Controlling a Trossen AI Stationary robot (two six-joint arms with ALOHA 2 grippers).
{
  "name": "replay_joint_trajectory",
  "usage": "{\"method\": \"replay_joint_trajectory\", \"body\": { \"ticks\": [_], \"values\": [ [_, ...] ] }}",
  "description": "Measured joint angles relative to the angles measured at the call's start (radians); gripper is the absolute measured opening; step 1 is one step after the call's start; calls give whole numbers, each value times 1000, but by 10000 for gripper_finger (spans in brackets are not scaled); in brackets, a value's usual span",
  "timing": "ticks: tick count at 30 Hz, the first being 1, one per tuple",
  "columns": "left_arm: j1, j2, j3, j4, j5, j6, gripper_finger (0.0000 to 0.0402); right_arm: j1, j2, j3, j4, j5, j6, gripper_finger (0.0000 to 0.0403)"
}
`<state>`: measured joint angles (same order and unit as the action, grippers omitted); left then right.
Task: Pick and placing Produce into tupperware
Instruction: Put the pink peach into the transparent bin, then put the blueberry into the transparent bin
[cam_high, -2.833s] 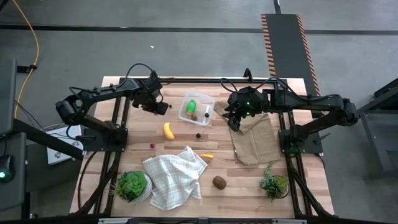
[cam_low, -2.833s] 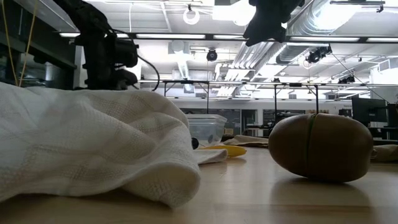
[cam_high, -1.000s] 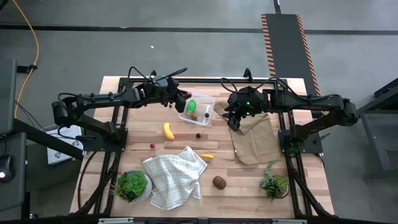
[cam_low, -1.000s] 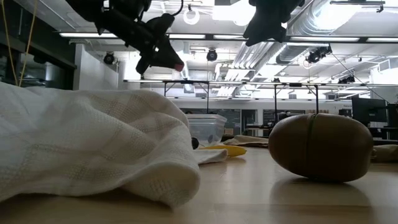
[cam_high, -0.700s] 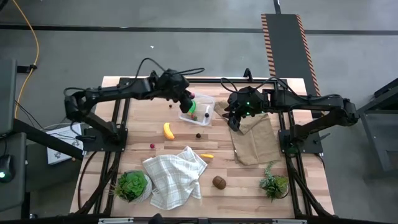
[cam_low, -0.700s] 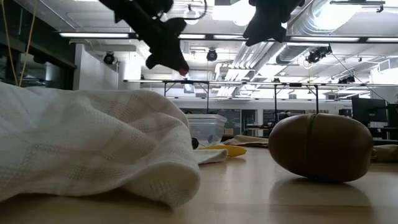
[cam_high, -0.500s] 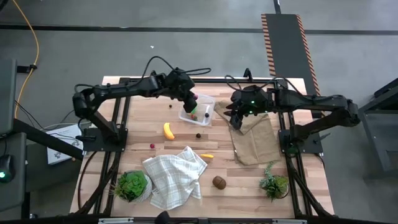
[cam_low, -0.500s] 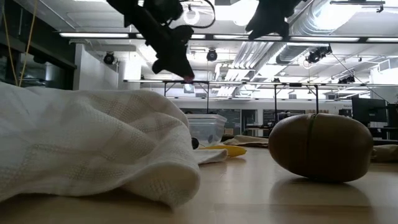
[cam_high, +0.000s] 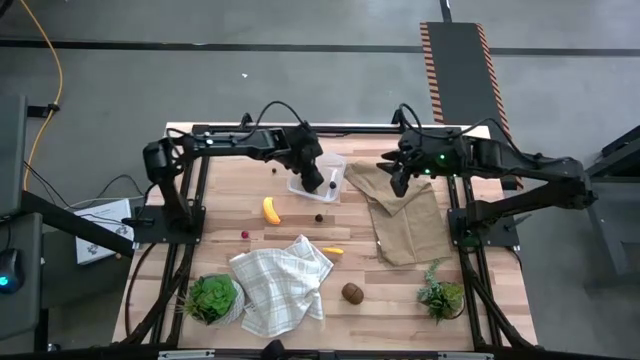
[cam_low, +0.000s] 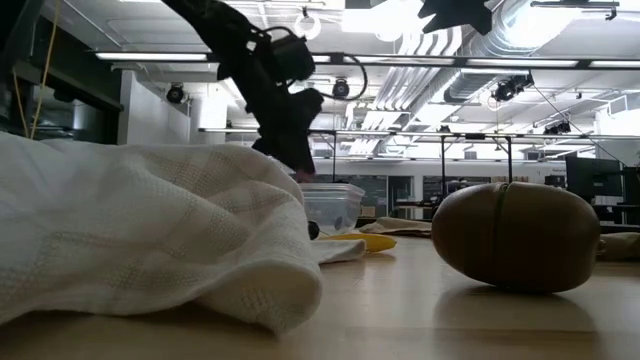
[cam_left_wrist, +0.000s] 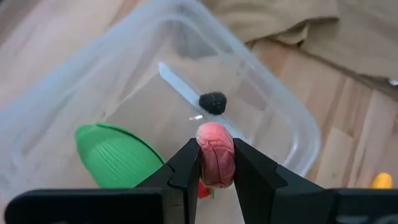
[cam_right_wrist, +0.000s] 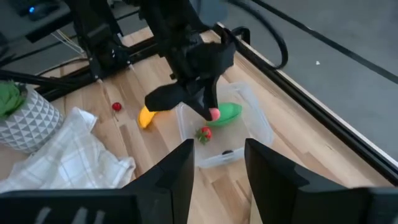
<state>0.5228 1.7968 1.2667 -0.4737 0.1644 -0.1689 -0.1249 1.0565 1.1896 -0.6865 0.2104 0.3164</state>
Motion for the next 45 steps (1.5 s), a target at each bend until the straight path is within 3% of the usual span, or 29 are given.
{"method": "replay_joint_trajectory", "body": {
  "ticks": [27,38,45],
  "values": [
    [0,39,0,86,57,7,78,0,10,0,-39,0,-4,133],
    [0,39,0,84,54,-14,147,0,10,-1,-48,0,-11,133],
    [0,31,0,82,80,-41,136,0,10,-2,-68,0,-11,133]
  ]
}}
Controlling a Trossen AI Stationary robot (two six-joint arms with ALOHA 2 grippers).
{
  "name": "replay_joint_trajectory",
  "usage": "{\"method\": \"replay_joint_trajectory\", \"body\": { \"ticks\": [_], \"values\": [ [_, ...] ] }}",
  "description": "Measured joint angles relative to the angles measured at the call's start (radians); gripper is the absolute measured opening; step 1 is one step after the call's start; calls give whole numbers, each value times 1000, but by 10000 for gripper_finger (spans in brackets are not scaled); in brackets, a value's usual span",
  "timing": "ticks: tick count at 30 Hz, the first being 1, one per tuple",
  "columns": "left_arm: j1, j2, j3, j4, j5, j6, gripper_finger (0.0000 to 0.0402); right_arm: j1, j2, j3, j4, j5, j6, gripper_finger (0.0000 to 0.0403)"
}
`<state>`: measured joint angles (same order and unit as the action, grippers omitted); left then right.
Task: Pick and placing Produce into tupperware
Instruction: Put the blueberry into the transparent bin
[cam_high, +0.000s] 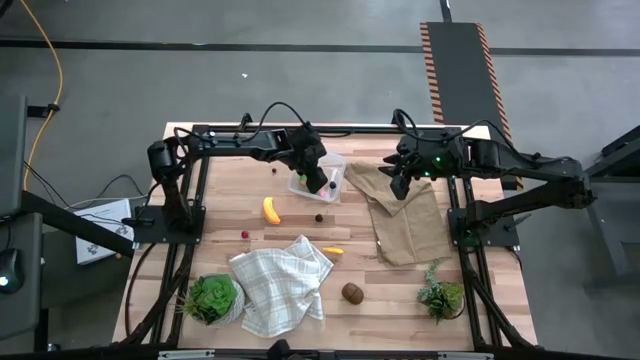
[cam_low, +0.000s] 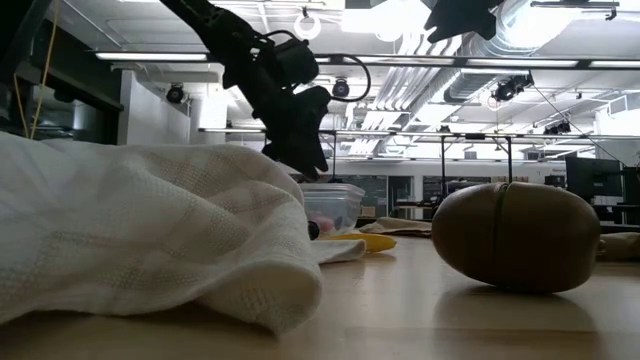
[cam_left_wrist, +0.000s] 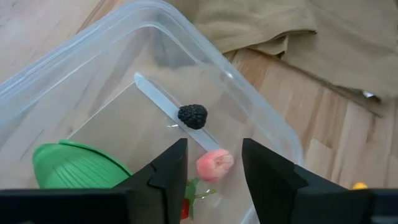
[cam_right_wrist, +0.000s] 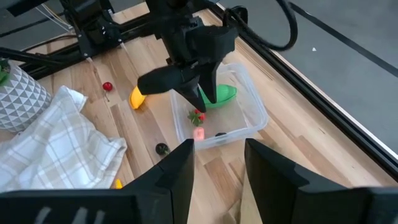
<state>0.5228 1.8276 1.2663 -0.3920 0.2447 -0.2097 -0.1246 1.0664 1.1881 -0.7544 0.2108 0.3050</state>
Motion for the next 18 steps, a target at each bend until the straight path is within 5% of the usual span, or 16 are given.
{"method": "replay_joint_trajectory", "body": {
  "ticks": [11,18],
  "values": [
    [1,-140,0,-36,-13,-16,89,0,0,0,-8,0,0,133],
    [-14,-301,0,-118,-215,-31,66,0,0,0,-9,0,0,133]
  ]
}}
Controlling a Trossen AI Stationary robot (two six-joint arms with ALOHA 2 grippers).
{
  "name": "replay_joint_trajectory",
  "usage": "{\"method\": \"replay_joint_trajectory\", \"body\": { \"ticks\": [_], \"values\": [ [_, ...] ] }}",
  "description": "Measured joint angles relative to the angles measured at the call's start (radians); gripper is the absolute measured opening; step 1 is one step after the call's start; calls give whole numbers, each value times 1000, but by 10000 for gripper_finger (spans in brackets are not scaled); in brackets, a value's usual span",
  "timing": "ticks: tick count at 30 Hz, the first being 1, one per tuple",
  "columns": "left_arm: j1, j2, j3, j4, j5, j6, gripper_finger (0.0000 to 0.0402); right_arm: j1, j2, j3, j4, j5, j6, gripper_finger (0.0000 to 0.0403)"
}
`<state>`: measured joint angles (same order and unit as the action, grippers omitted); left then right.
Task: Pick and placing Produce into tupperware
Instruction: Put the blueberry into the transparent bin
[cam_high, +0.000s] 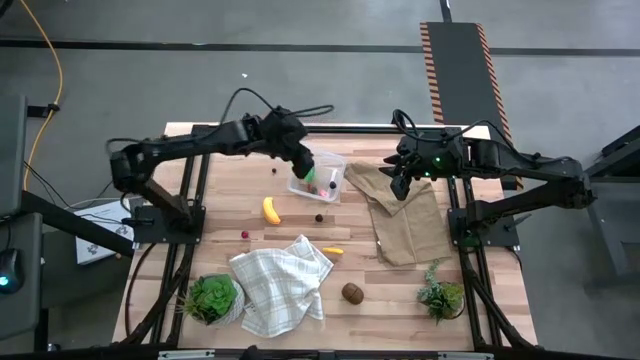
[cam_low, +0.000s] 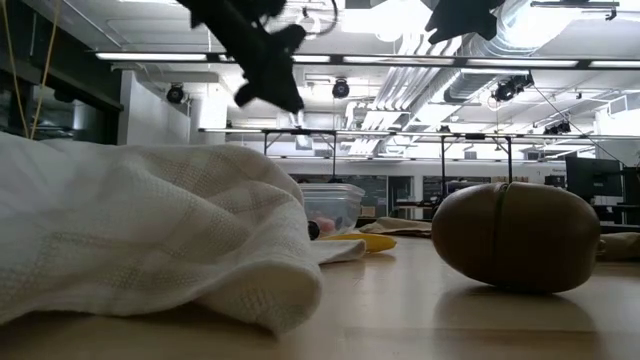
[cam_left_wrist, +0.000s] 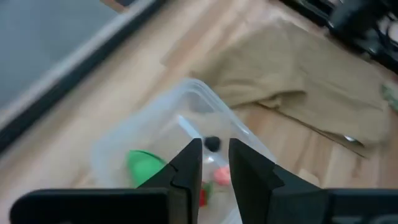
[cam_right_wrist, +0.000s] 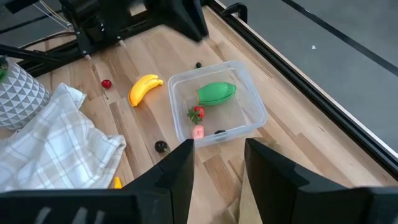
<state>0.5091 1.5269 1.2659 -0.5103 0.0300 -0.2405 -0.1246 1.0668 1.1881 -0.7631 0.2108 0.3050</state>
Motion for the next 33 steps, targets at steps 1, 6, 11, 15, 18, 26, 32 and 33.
{"method": "replay_joint_trajectory", "body": {
  "ticks": [1,6,11,15,18,26,32,33],
  "values": [
    [-1,-24,0,-7,-23,0,63,0,0,0,0,0,0,133],
    [-47,-138,-2,-47,-170,-22,51,0,0,0,-4,0,-14,133],
    [-140,-236,-66,-30,-363,-85,49,0,0,0,-3,0,-18,133],
    [-238,-305,-162,-21,-535,-181,49,0,0,0,-3,0,-18,133],
    [-302,-364,-256,-3,-629,-299,49,0,0,0,5,0,-26,133],
    [-441,-469,-496,105,-852,-536,46,0,0,0,6,-3,-26,133],
    [-483,-473,-603,112,-926,-655,46,0,0,0,4,-31,-26,133],
    [-488,-473,-620,112,-941,-671,46,0,0,0,3,-32,-26,133]
  ]
}}
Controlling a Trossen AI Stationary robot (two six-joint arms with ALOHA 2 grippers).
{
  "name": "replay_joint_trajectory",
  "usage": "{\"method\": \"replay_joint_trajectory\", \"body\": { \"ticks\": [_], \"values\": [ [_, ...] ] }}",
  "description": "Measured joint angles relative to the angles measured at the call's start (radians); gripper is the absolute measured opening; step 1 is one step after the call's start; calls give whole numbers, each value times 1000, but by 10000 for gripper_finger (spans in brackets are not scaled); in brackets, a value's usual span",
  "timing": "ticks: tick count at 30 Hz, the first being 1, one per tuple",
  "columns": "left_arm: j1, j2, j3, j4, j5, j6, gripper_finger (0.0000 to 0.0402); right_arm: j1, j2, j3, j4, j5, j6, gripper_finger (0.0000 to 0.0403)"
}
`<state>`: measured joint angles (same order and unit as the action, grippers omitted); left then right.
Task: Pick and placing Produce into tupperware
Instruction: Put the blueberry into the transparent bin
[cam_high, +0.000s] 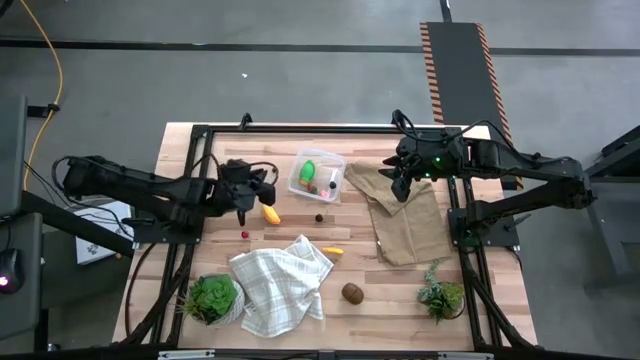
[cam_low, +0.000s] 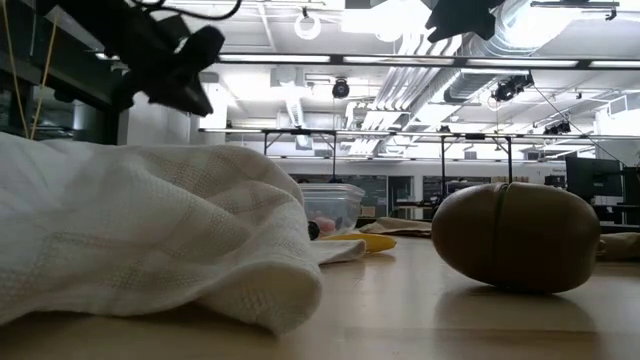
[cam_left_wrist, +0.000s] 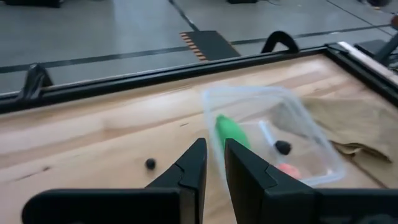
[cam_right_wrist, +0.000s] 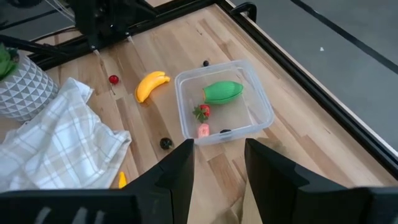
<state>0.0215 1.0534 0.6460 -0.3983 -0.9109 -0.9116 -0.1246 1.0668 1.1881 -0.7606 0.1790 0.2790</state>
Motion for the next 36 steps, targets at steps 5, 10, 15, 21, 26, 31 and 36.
{"method": "replay_joint_trajectory", "body": {
  "ticks": [5,10,15,21,26,31,36],
  "values": [
    [-18,0,-91,12,-66,-105,46,0,0,0,-6,7,2,133],
    [-18,0,-203,166,-68,-94,46,0,0,0,-6,25,4,133],
    [-16,8,-292,345,-71,26,47,0,0,0,-6,49,11,133],
    [-16,24,-382,420,-152,40,47,0,0,0,-13,84,11,133],
    [-15,52,-449,531,-198,51,47,0,5,0,-28,84,11,133],
    [-15,85,-484,585,-190,52,46,0,29,0,-50,84,8,133],
    [-15,136,-486,590,-186,56,46,0,57,0,-56,80,3,133]
  ]
}}
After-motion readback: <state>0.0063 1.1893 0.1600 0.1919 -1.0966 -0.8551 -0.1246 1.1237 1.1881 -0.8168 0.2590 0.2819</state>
